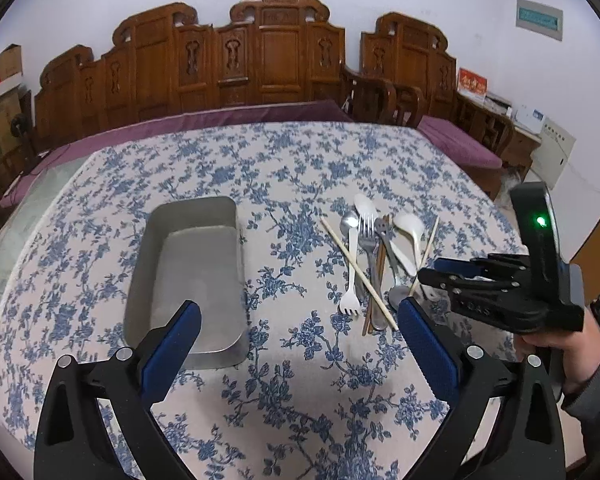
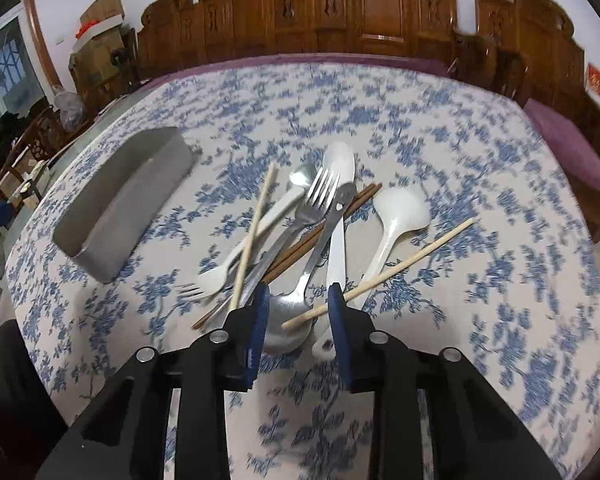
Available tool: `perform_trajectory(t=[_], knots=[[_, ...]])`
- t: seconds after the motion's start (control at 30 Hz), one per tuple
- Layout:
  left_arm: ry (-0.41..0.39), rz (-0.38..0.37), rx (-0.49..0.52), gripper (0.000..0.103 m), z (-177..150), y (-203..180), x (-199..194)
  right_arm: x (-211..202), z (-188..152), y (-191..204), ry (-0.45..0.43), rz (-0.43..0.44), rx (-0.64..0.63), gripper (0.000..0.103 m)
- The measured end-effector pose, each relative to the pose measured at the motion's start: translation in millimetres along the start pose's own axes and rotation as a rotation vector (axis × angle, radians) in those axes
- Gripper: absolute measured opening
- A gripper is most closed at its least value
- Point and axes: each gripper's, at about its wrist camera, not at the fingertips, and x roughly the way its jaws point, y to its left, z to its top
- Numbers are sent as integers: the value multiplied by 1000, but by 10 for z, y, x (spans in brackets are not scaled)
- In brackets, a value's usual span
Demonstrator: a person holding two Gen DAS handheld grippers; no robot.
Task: Organize utensils
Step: 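Reach into the utensil pile and grasp the smiley-face steel spoon with the right tool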
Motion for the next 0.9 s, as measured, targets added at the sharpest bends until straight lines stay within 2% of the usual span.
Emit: perform_trajectory(t=[0.27, 0.5, 0.7, 0.9], knots=[[49, 6, -1, 91, 35, -43, 255, 418, 143, -41, 62, 37, 29, 24], [74, 0, -33, 90, 42, -14, 410, 588, 249, 13, 118, -48, -9, 20], [109, -5, -68, 82, 27, -25, 580, 636, 292, 85, 148, -114, -59, 16], [128, 2, -73, 80, -17, -54, 676, 545, 199, -68, 142, -58, 27, 7]])
